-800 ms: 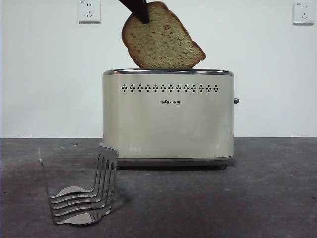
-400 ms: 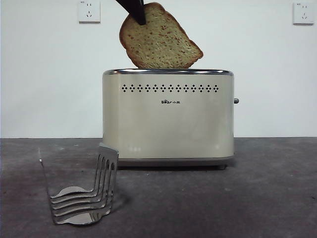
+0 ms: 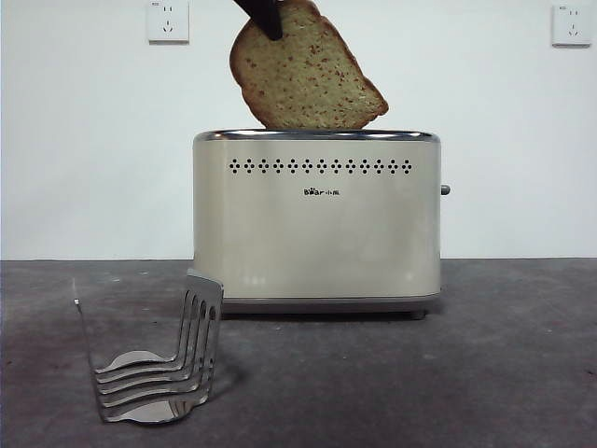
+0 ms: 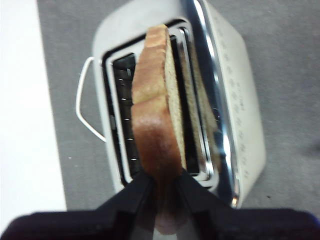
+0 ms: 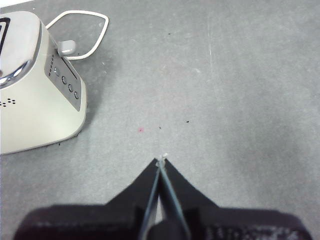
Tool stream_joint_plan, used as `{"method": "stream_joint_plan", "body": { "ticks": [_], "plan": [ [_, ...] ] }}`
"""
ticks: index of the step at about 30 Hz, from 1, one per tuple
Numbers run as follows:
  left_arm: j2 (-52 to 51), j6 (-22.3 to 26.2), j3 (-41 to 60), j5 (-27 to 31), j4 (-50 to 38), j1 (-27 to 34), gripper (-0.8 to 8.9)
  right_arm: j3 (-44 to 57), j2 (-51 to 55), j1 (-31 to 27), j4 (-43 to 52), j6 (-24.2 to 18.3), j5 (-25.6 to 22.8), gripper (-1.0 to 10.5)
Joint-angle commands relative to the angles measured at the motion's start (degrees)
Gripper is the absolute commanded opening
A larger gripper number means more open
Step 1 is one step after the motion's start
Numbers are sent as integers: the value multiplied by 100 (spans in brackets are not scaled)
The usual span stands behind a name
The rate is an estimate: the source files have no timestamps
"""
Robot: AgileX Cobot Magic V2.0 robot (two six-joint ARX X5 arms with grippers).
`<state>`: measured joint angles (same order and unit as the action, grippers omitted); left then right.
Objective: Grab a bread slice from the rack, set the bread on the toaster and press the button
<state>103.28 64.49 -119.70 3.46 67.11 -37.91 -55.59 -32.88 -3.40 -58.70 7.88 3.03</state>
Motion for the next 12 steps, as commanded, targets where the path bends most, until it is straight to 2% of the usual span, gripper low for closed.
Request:
{"method": "stream_joint_plan", "body": {
  "ticks": [1, 12],
  "plan": [
    [7, 0, -20, -4, 136, 4, -9, -13, 4, 4, 46, -52, -4, 1],
    [-212, -273, -20, -83, 179, -7, -9, -13, 4, 4, 120, -50, -2, 1]
  ]
}}
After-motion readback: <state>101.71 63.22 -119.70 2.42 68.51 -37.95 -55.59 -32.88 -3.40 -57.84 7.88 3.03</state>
